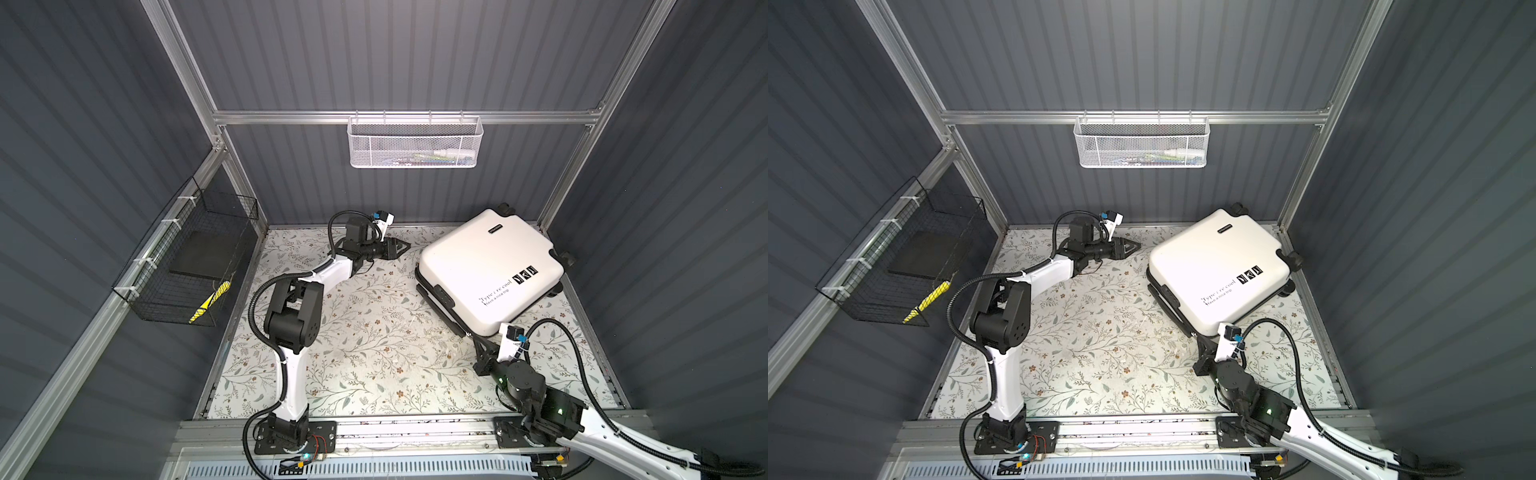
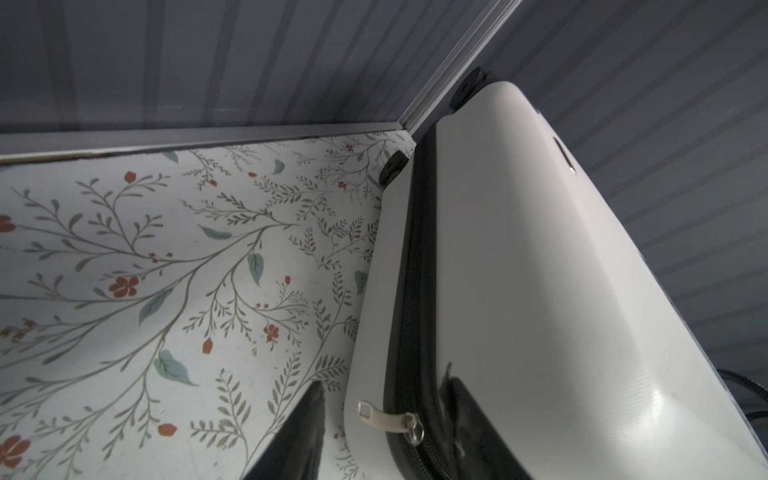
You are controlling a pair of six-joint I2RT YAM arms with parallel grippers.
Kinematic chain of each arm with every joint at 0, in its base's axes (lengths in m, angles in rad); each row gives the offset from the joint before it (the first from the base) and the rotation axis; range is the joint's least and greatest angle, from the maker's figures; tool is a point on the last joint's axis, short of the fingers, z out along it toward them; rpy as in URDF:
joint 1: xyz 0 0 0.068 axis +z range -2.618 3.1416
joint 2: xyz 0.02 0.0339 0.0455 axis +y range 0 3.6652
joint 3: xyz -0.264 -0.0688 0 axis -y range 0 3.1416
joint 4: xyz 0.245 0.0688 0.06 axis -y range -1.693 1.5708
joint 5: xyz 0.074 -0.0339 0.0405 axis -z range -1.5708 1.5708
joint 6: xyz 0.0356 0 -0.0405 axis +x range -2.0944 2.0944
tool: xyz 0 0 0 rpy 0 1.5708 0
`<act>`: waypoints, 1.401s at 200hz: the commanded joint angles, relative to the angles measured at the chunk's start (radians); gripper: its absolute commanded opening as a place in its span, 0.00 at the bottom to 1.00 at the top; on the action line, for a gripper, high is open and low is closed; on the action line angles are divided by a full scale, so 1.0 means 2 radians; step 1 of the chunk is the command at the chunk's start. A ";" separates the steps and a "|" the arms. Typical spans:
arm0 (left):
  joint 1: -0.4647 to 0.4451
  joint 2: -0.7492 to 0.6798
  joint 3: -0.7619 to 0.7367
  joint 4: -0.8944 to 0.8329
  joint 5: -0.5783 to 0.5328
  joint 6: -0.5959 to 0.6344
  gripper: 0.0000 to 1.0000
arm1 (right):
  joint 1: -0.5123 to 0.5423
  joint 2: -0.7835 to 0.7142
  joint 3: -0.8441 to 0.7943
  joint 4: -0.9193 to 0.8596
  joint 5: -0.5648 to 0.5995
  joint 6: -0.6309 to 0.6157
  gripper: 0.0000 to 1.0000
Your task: Pack the luggage
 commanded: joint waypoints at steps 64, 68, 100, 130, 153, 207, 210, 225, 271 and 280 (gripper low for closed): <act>-0.004 0.047 0.091 0.058 0.017 -0.080 0.49 | -0.016 0.101 0.022 0.008 -0.026 -0.013 0.00; -0.004 0.053 0.101 0.057 0.020 -0.085 0.49 | -0.017 0.105 0.023 0.009 -0.028 -0.014 0.00; -0.005 0.083 0.137 0.082 0.039 -0.119 0.50 | -0.017 0.127 0.032 0.025 -0.035 -0.025 0.00; -0.010 0.085 0.127 0.090 0.050 -0.120 0.50 | -0.017 0.152 0.050 0.027 -0.056 -0.042 0.00; -0.011 0.083 0.115 0.098 0.052 -0.123 0.50 | -0.017 0.168 0.072 0.011 -0.077 -0.041 0.02; -0.010 0.074 0.110 0.095 0.043 -0.119 0.50 | -0.017 0.185 0.158 -0.064 -0.150 -0.028 0.56; -0.010 0.073 0.110 0.094 0.042 -0.118 0.50 | -0.017 0.185 0.162 -0.067 -0.153 -0.027 0.57; -0.009 0.069 0.108 0.090 0.037 -0.116 0.50 | -0.017 0.186 0.186 -0.086 -0.158 -0.025 0.61; -0.008 0.059 0.118 0.058 0.032 -0.094 0.50 | -0.040 0.179 0.271 -0.176 -0.119 -0.023 0.74; -0.006 0.057 0.121 0.052 0.031 -0.088 0.51 | -0.066 0.177 0.287 -0.202 -0.123 -0.025 0.77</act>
